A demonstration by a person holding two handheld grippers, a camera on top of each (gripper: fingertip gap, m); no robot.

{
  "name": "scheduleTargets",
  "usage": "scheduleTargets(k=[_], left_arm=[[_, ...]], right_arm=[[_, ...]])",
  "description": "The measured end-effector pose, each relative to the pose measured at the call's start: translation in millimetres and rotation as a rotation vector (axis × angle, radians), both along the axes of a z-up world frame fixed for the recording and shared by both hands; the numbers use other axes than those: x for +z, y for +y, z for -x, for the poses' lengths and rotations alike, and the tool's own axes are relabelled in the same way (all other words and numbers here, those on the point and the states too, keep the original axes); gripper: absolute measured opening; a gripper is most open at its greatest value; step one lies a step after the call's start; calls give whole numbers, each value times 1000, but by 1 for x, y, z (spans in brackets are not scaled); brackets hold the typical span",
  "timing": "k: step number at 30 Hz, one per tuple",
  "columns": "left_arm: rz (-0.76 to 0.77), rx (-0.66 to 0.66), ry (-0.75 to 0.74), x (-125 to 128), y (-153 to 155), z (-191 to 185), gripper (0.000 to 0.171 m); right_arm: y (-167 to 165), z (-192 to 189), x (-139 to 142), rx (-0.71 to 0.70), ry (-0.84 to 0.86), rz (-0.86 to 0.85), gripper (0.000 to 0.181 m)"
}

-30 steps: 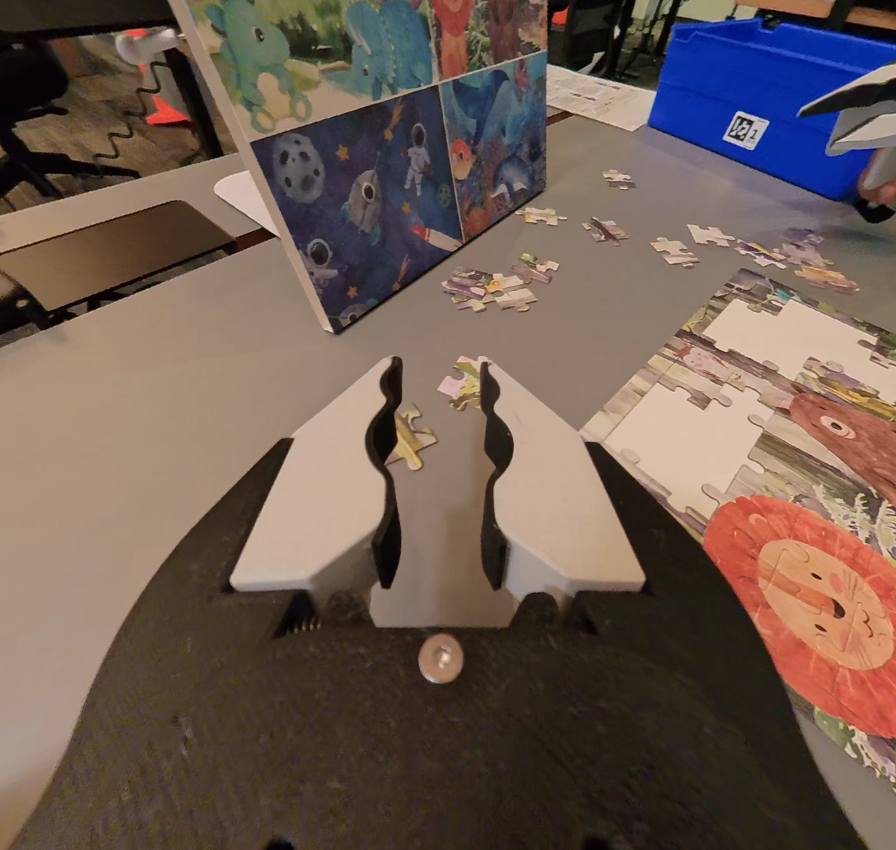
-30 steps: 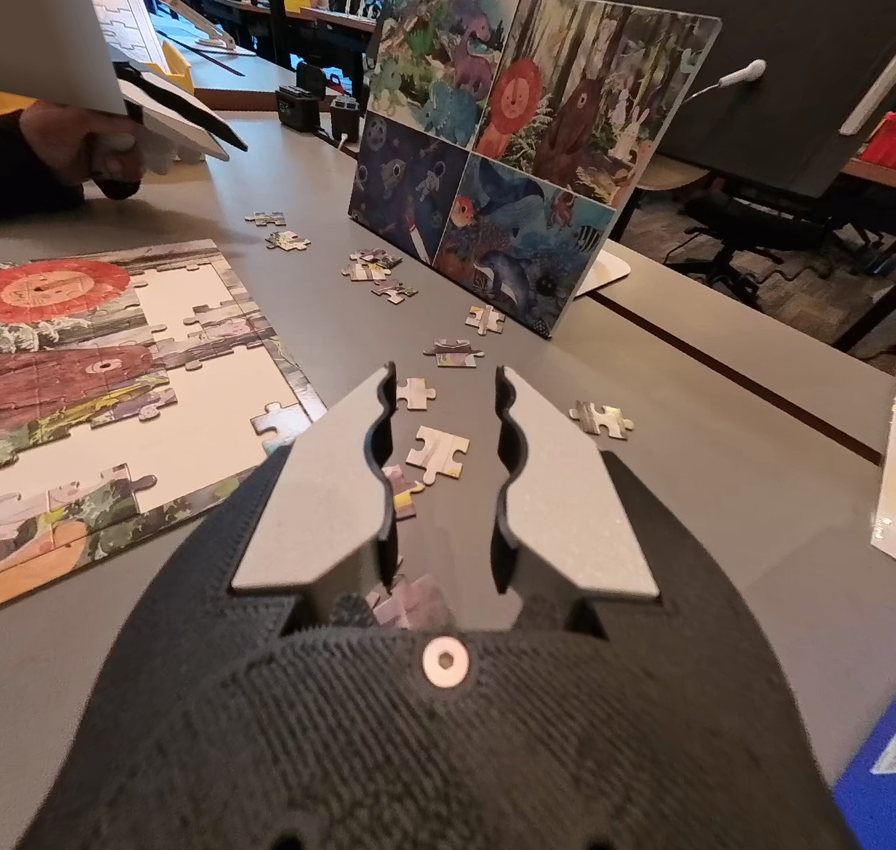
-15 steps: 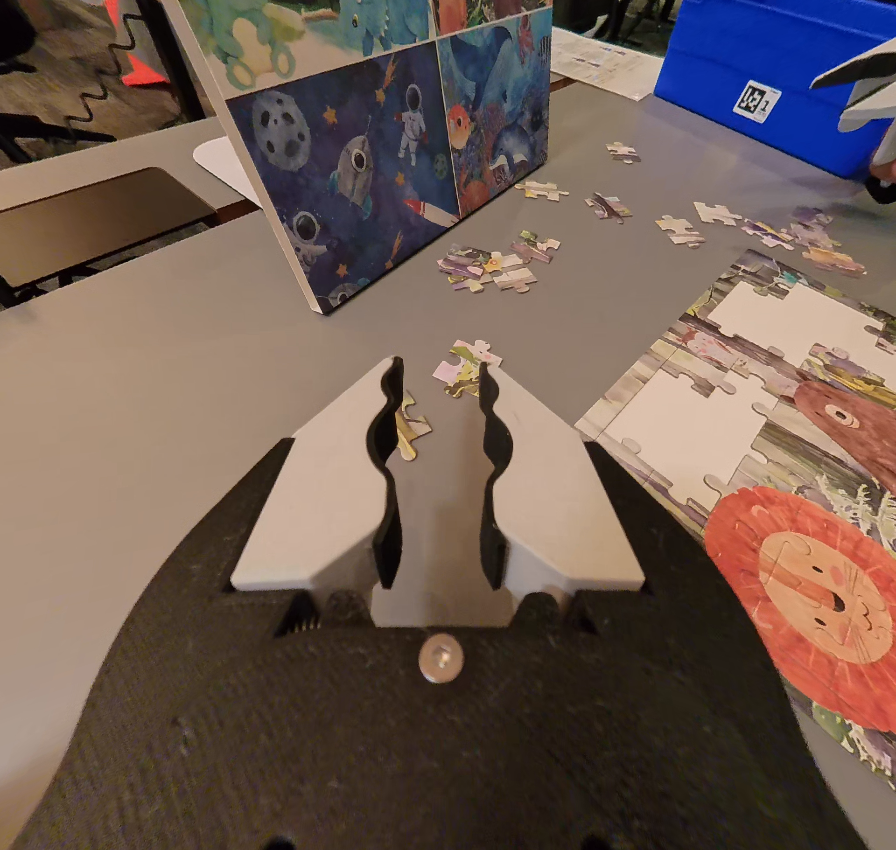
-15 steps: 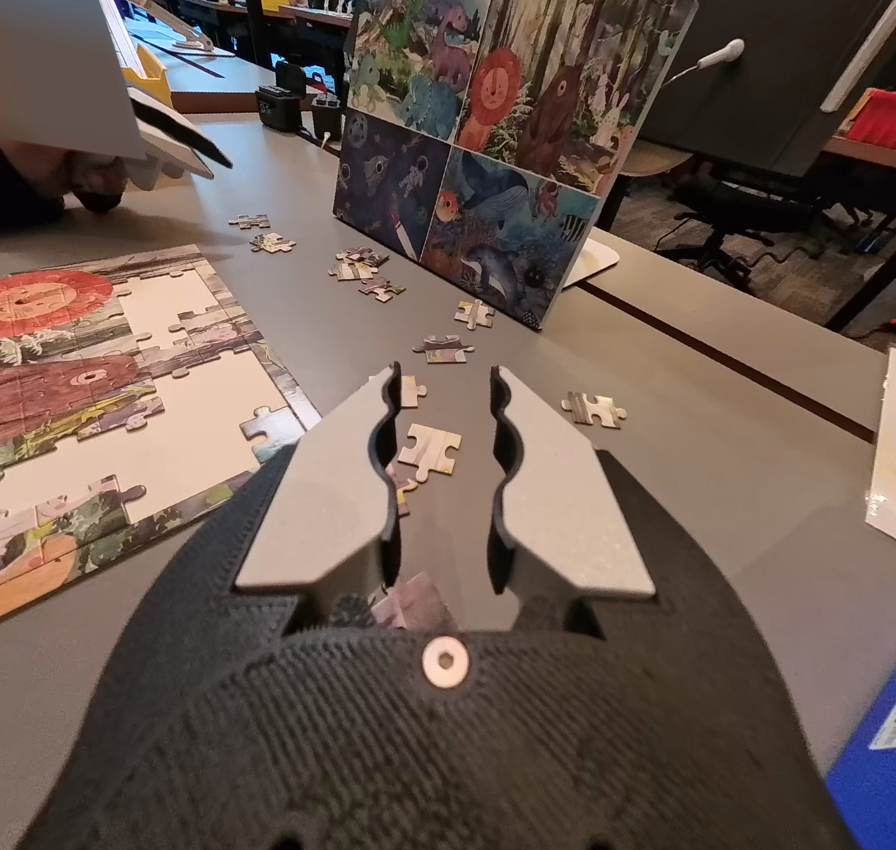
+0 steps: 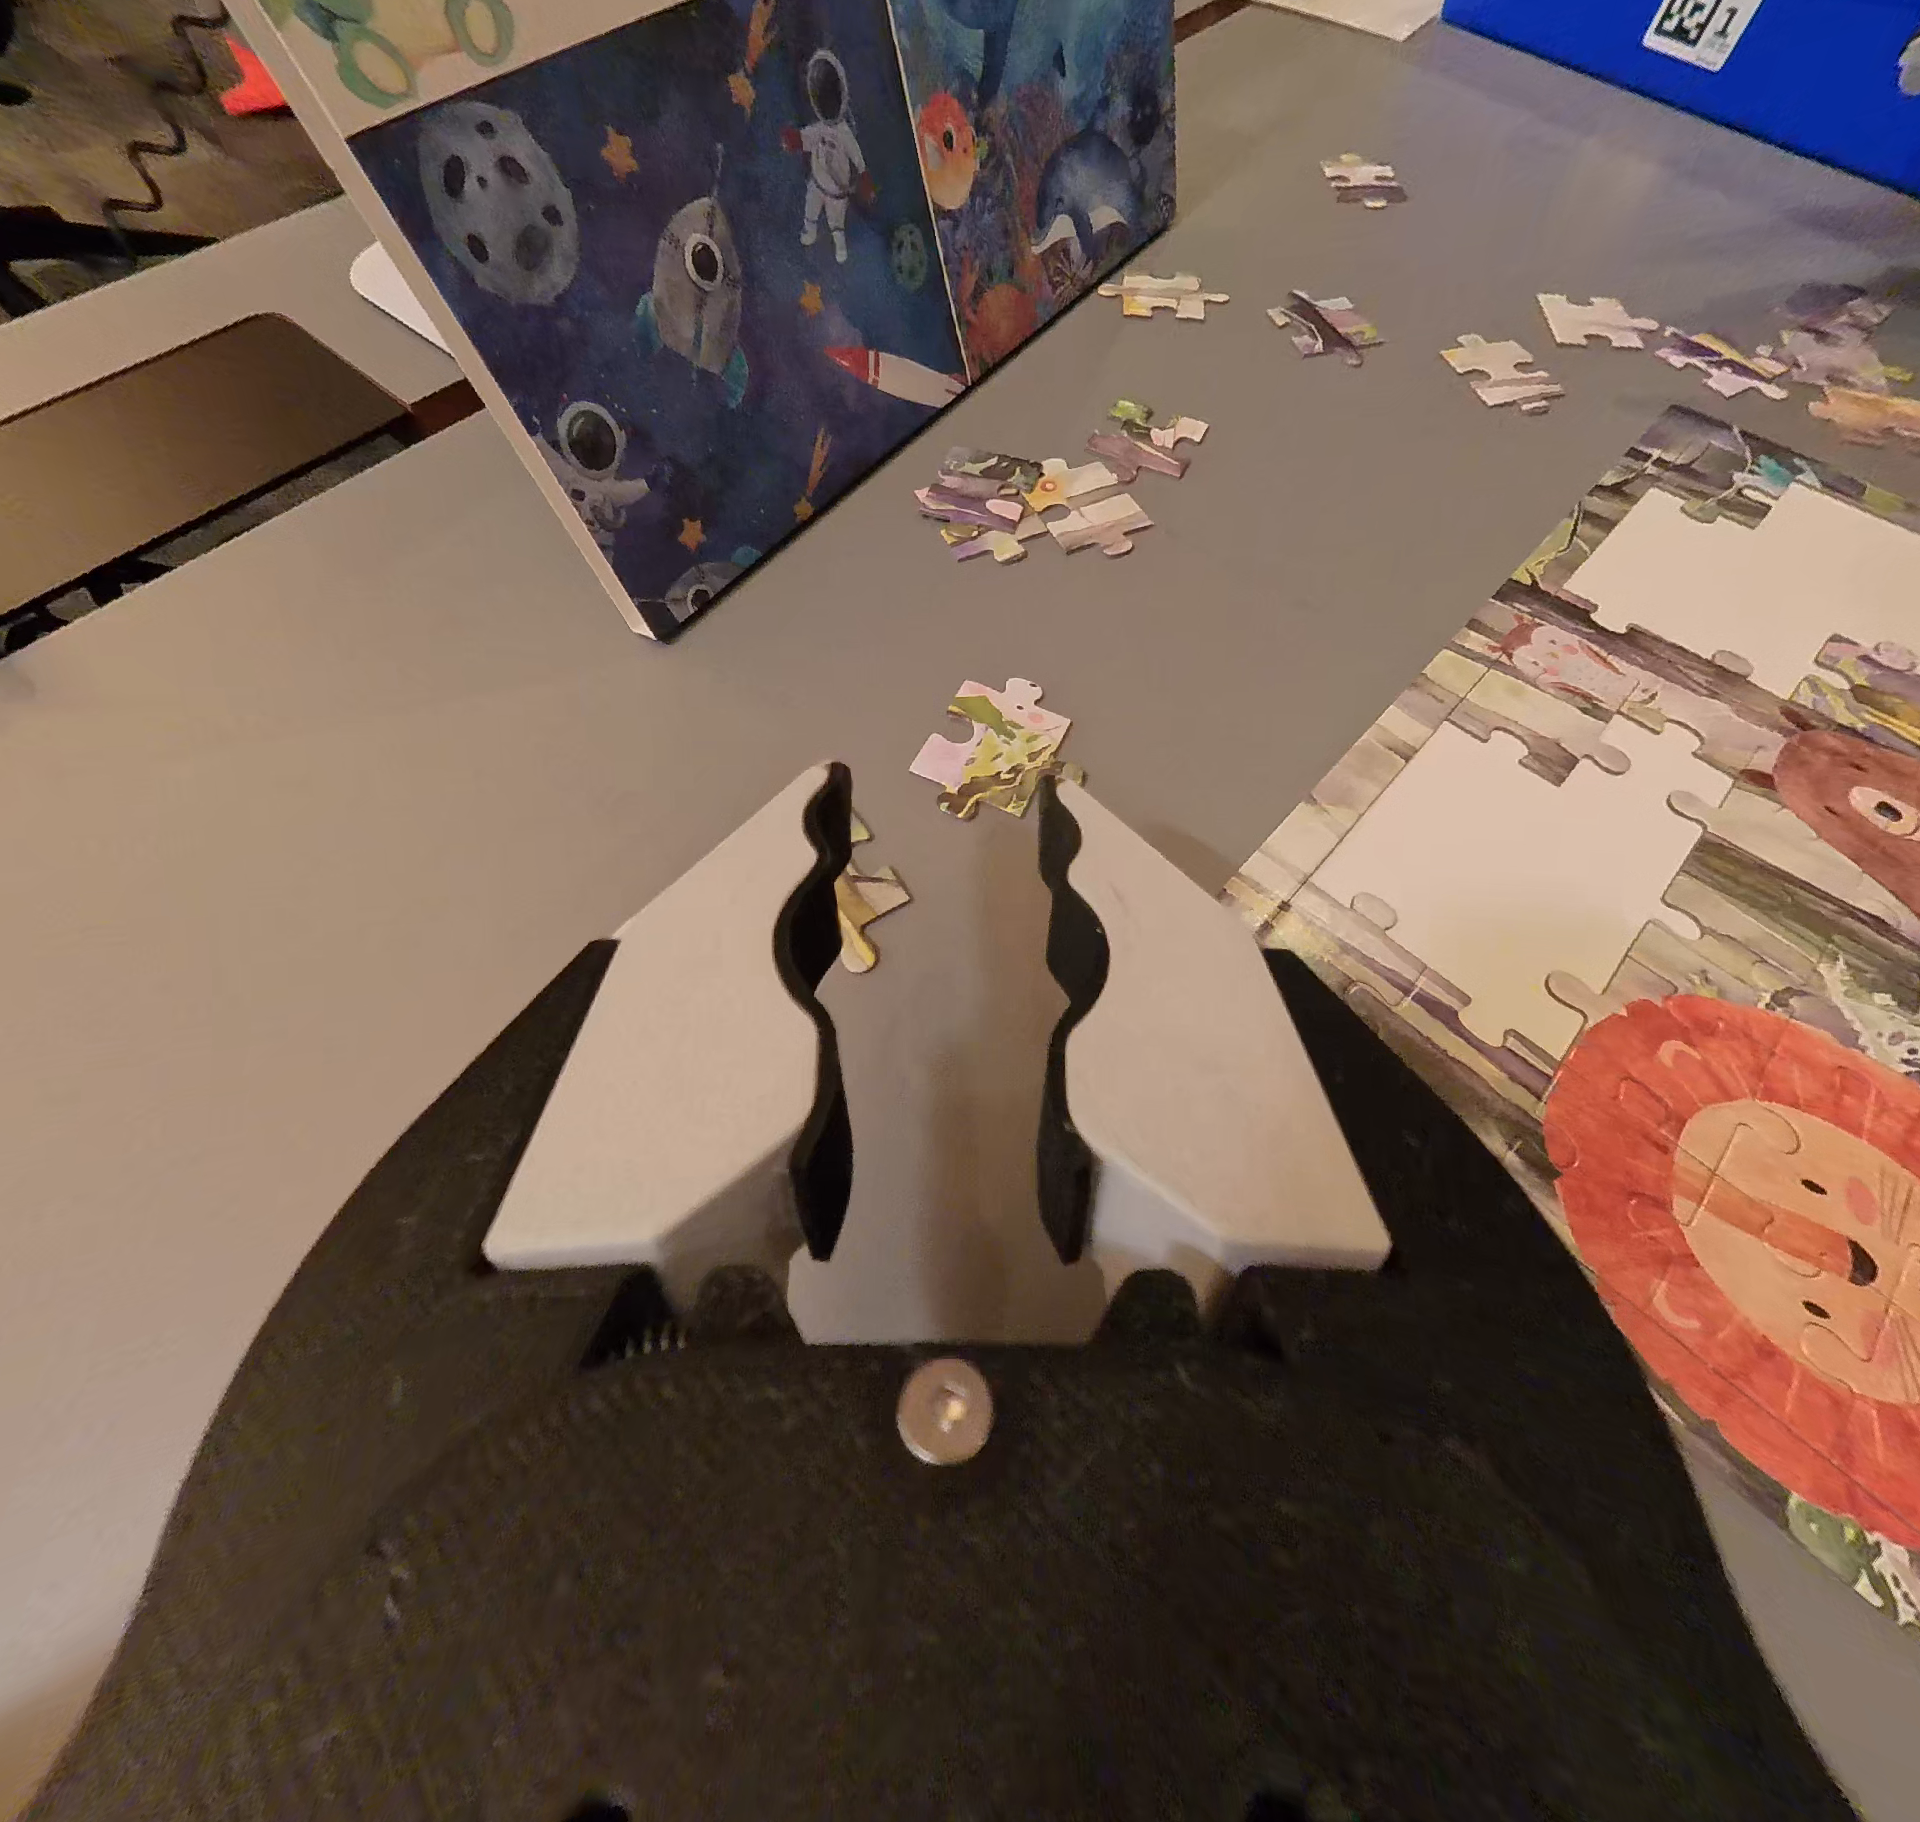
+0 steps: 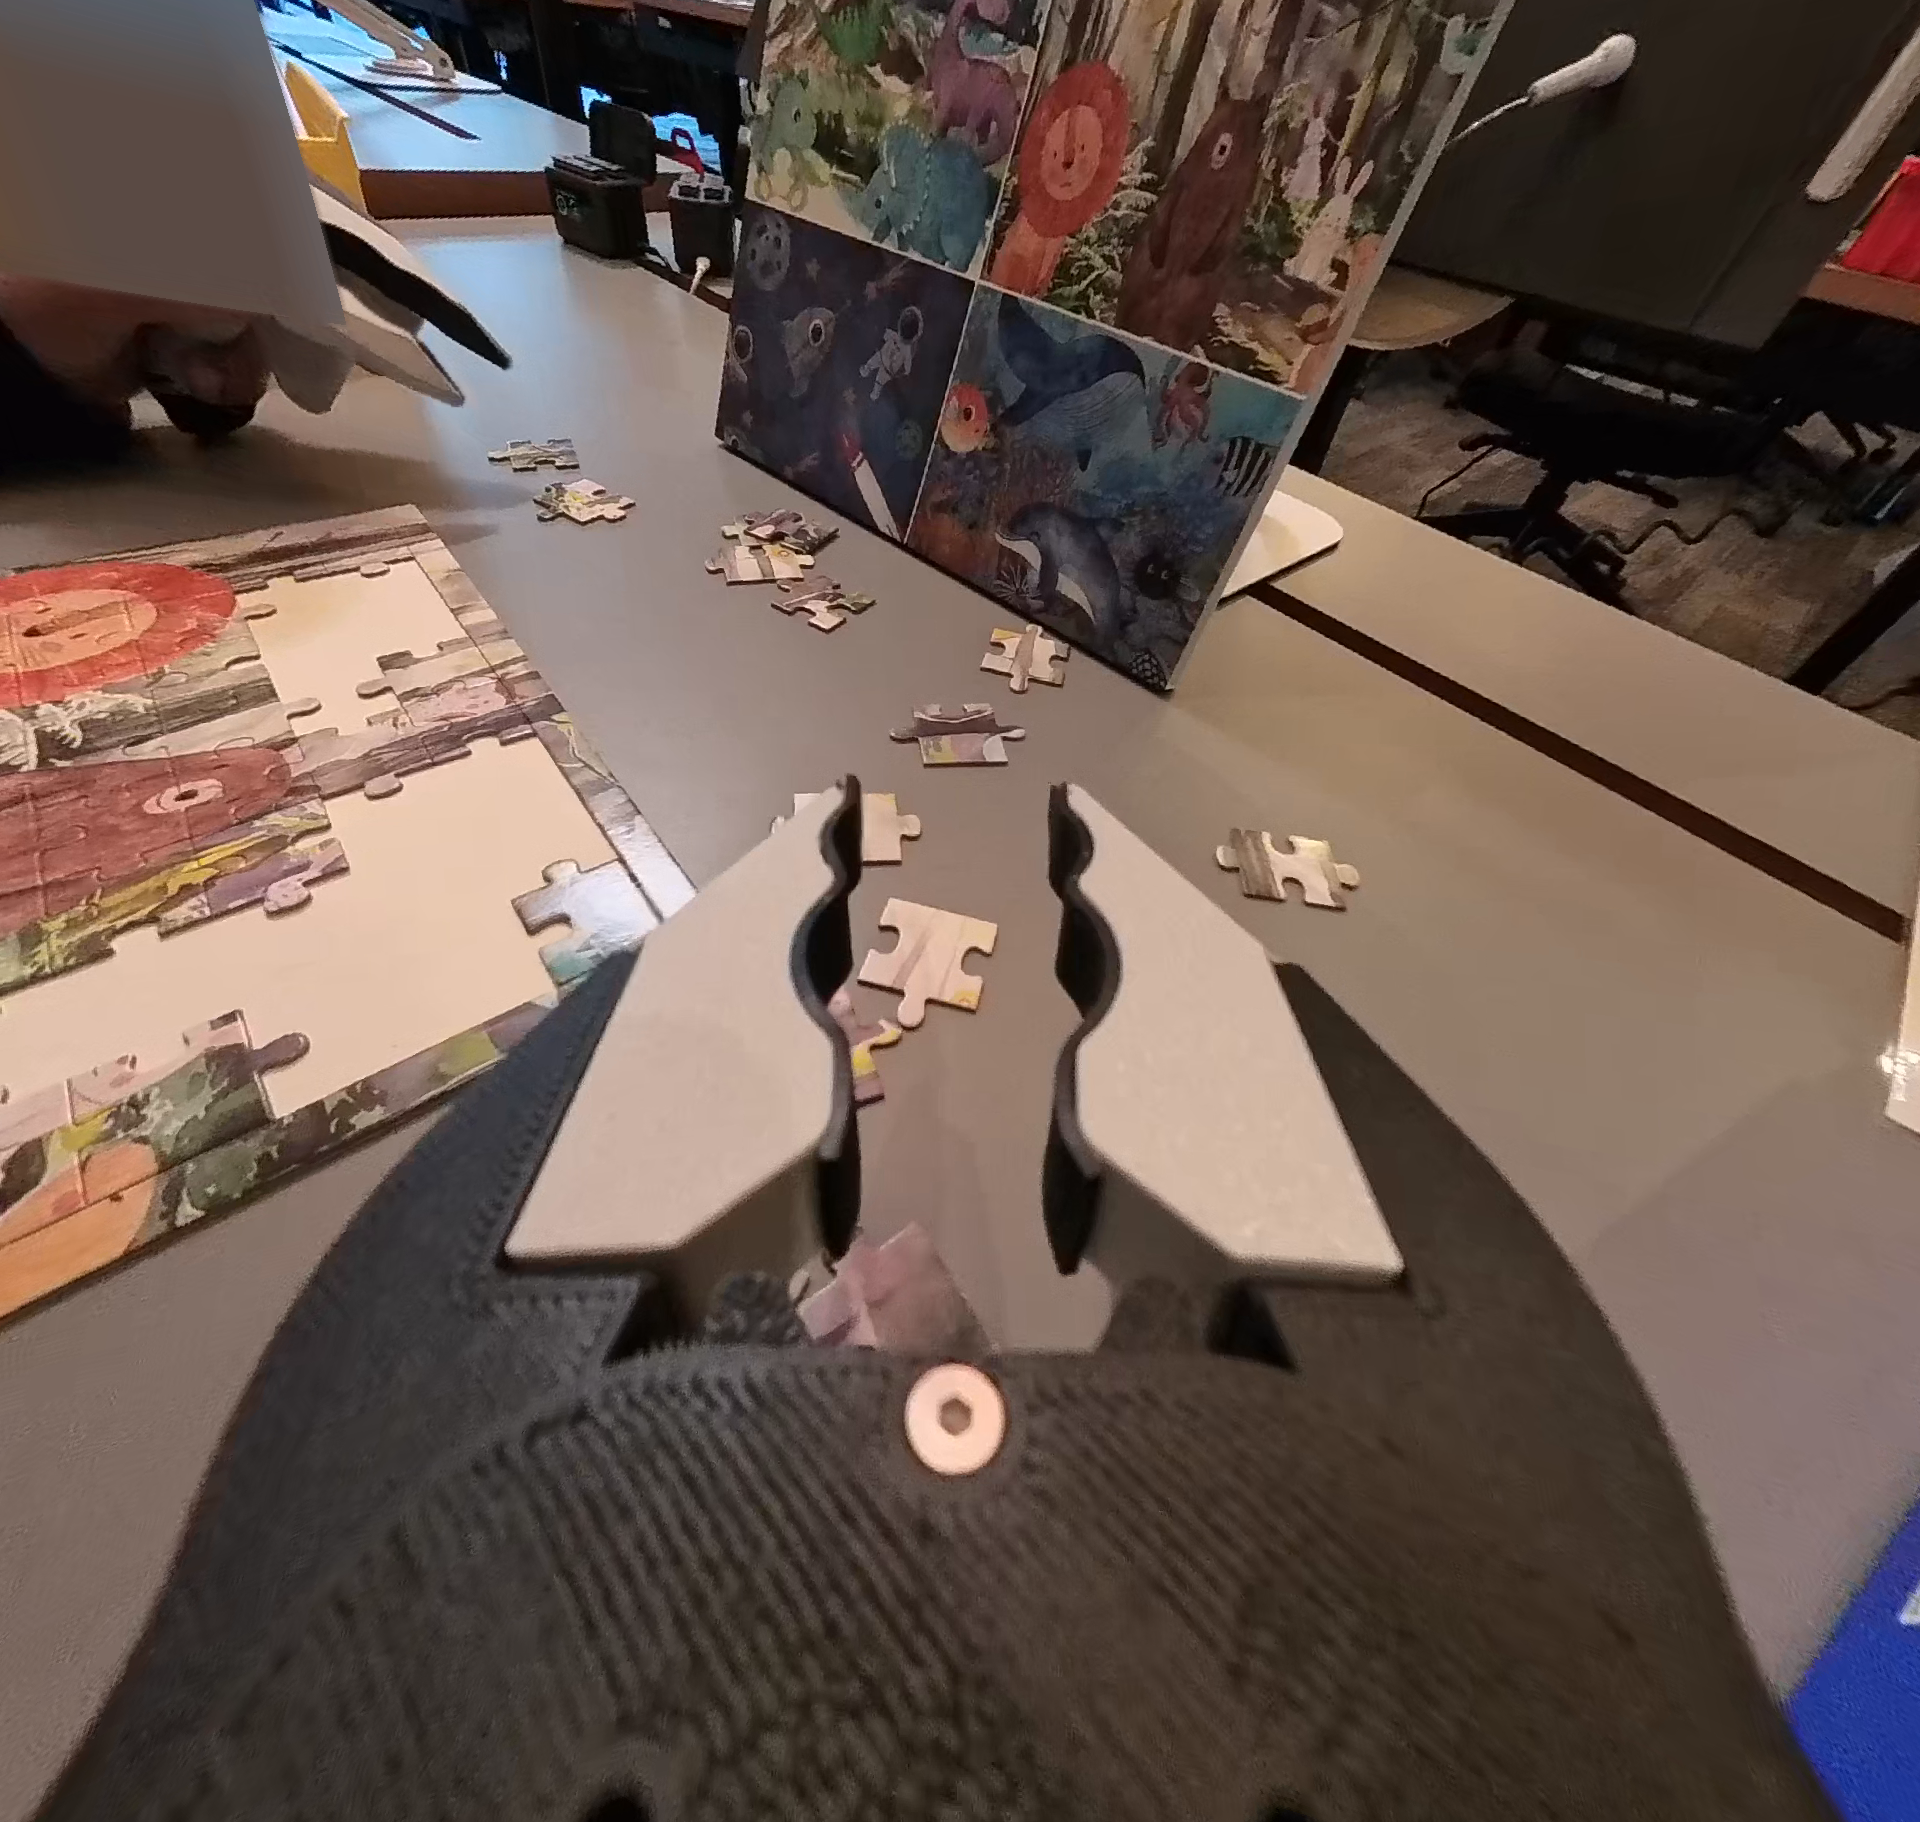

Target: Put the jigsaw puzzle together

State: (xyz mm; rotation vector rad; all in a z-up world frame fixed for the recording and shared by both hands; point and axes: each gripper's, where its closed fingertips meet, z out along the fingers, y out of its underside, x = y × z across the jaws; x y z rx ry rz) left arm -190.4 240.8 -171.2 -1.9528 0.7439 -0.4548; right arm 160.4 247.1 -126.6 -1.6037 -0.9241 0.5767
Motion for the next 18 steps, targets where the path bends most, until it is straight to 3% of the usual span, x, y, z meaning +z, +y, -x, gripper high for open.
scheduleTargets(k=[9, 18], left_arm=[[14, -19, 128, -15, -1, -6, 45], [64, -28, 125, -20, 0, -7, 45]], right_arm=[[0, 2, -1, 1, -15, -4, 34], [0, 3, -3, 6, -11, 7, 34]])
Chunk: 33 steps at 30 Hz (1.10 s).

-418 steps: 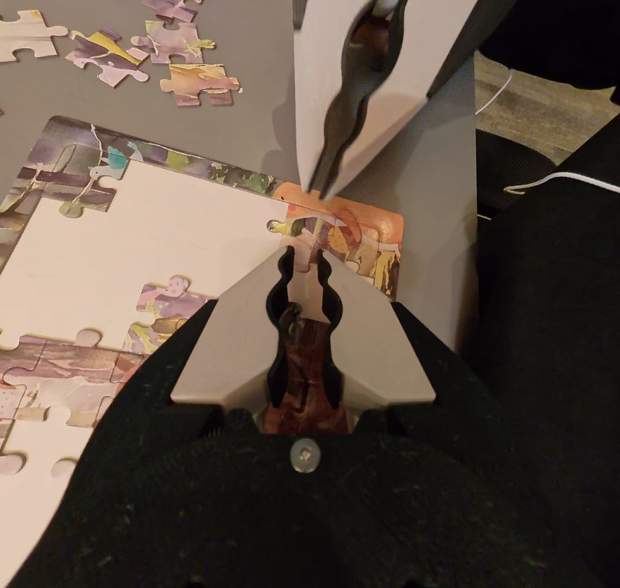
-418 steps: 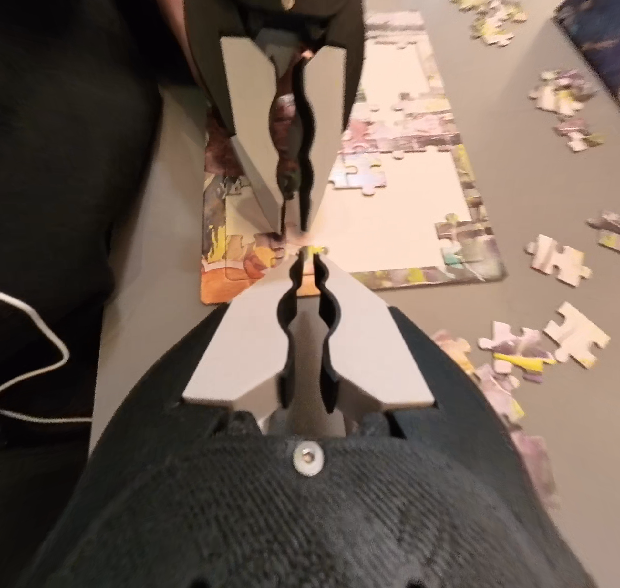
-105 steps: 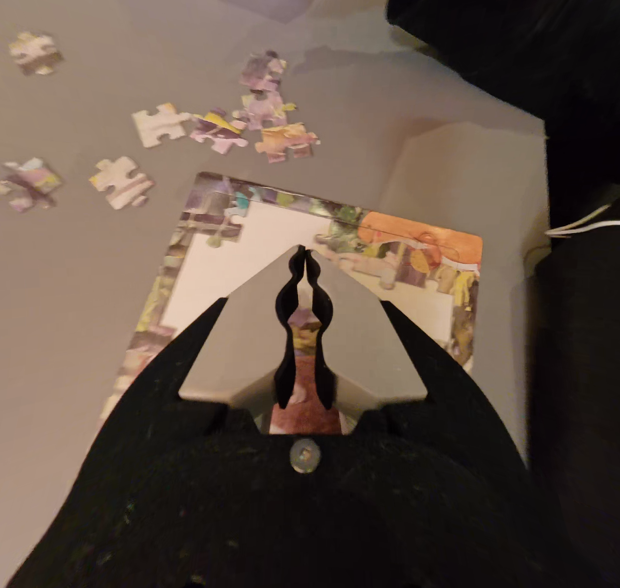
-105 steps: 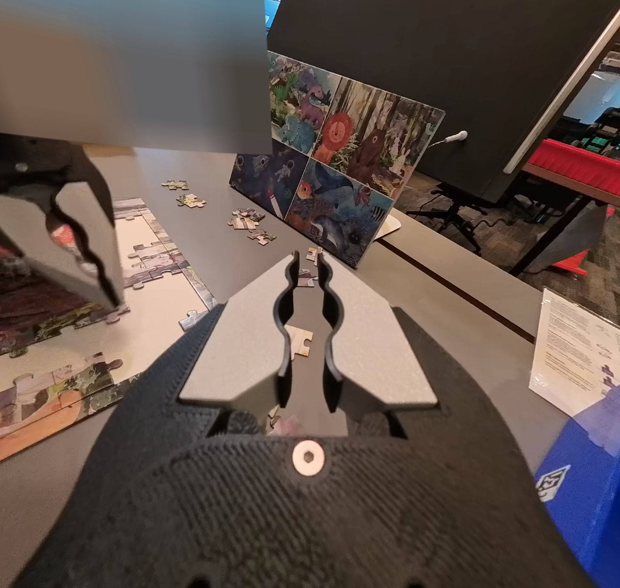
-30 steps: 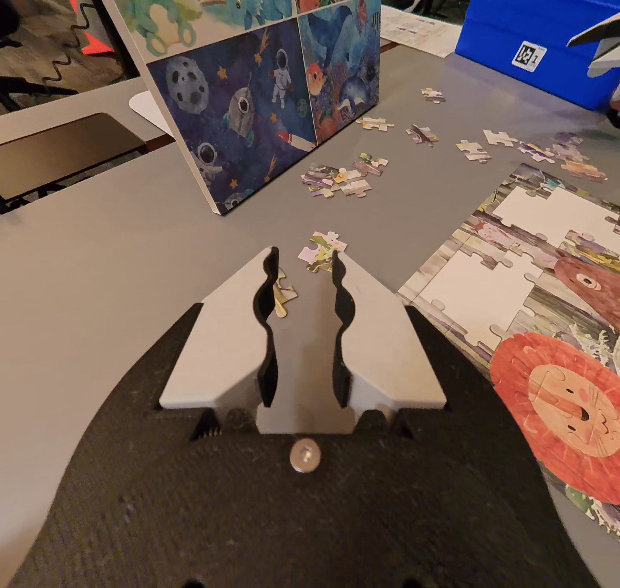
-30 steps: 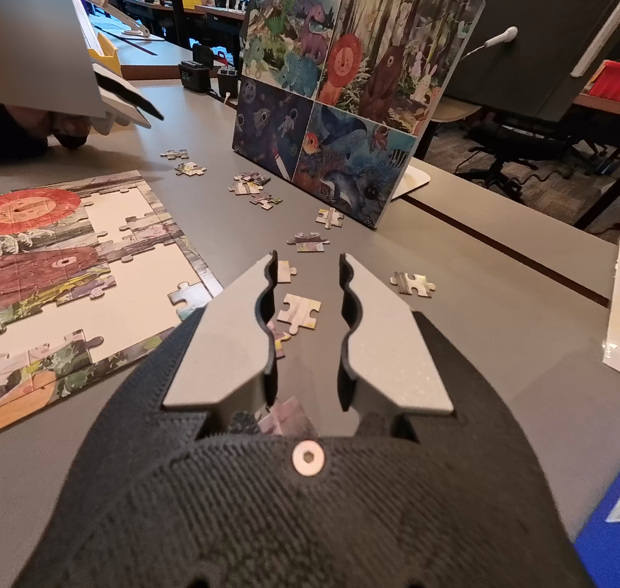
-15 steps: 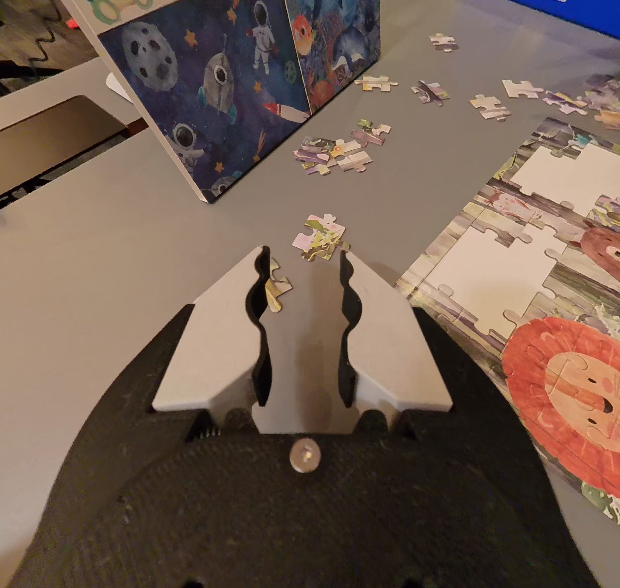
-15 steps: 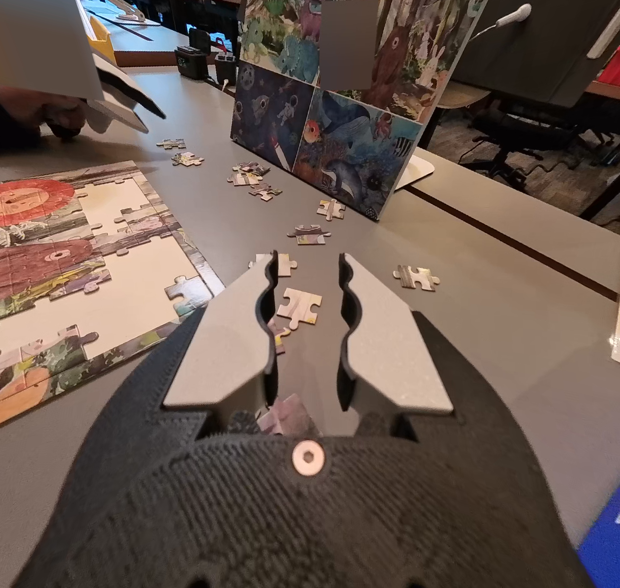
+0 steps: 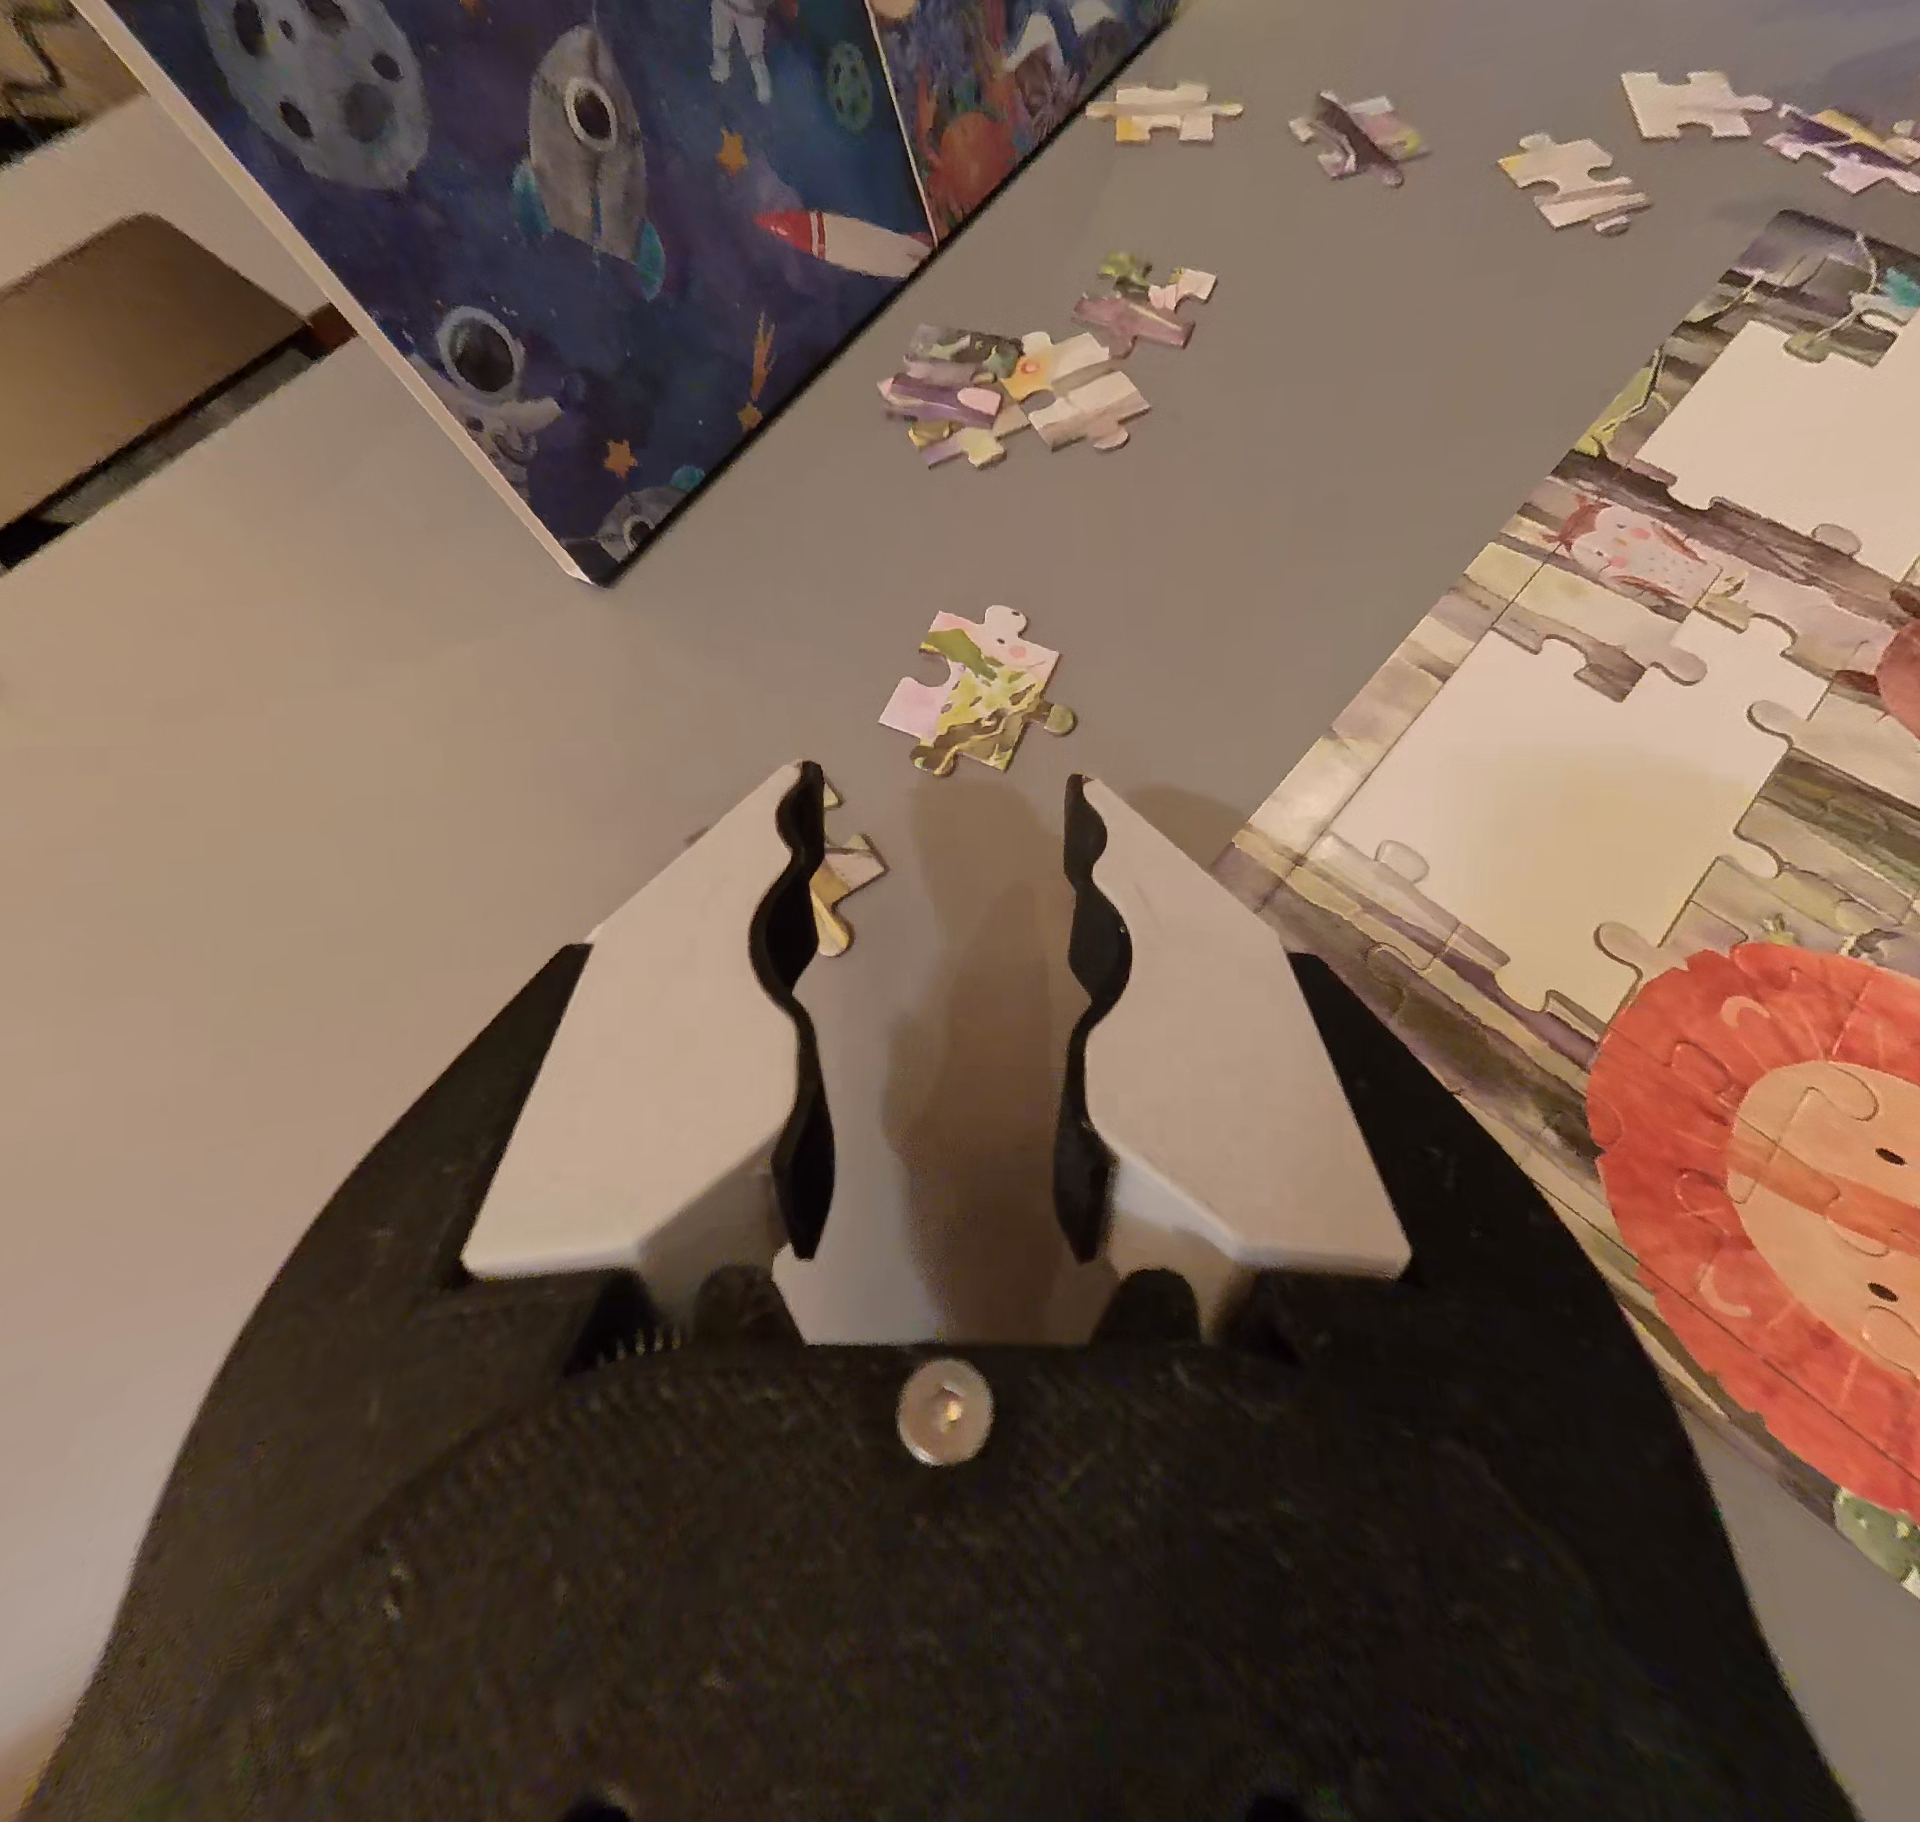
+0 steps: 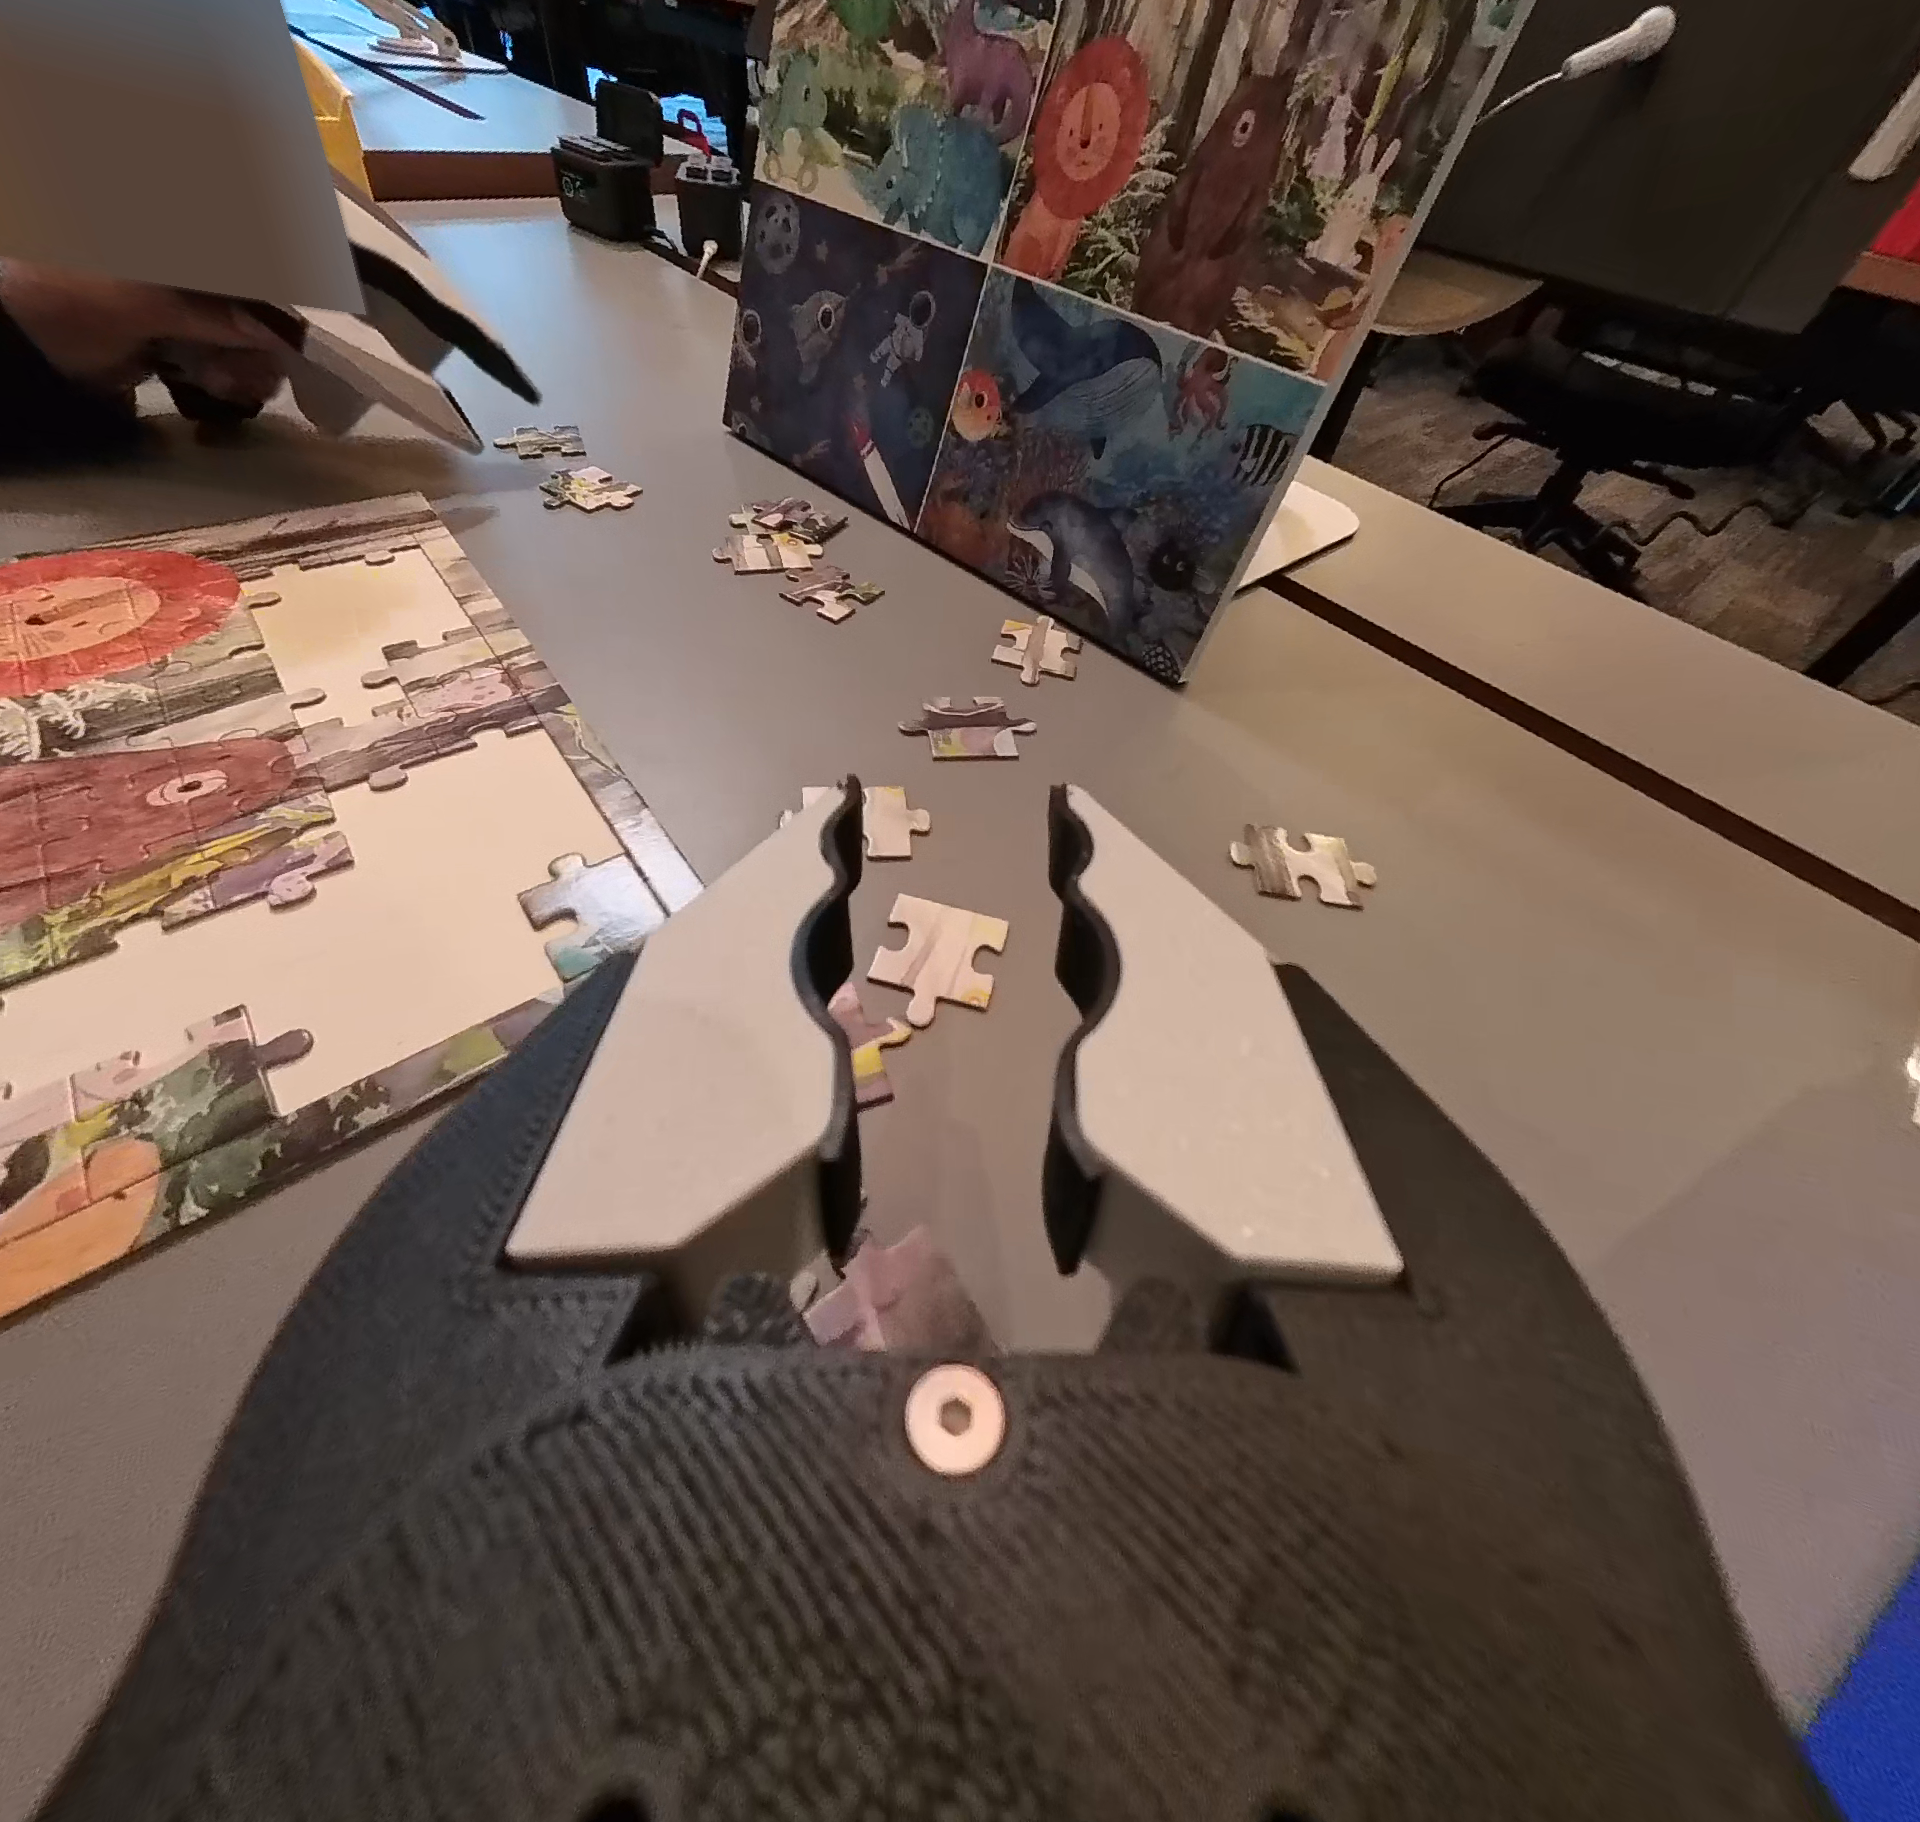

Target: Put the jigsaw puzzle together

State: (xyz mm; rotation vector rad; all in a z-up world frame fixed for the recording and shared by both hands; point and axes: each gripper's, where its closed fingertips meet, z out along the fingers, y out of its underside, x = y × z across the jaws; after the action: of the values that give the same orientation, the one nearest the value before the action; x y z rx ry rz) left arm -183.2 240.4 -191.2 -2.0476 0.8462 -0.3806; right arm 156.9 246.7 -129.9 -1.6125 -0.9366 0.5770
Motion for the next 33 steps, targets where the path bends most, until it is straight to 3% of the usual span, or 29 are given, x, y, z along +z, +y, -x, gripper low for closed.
scheduleTargets(k=[6, 10, 17, 19, 24, 26, 29, 33], left_arm=[[196, -51, -56, -16, 3, -13, 45], [213, -52, -105, -13, 9, -18, 44], [194, -34, 8, -23, 13, -19, 40], [180, -79, 30, -23, 7, -24, 19], [142, -80, 67, -23, 7, -24, 18], [123, -95, 70, -21, 5, -26, 0], [83, -98, 94, -19, 4, -26, 2], [61, -72, 127, -20, 7, -24, 23]], right_arm=[[-2, 4, 2, 13, 11, 0, 34], [-1, 3, 1, 4, 13, 3, 34], [-1, 3, 2, 6, 22, 6, 34], [-1, 3, 2, 6, 20, 3, 34], [-3, 5, 2, 16, 23, 7, 34], [-4, 7, 1, 24, 21, 9, 34], [-5, 10, 1, 30, 9, 3, 34], [-6, 11, 1, 35, 2, -1, 33]])
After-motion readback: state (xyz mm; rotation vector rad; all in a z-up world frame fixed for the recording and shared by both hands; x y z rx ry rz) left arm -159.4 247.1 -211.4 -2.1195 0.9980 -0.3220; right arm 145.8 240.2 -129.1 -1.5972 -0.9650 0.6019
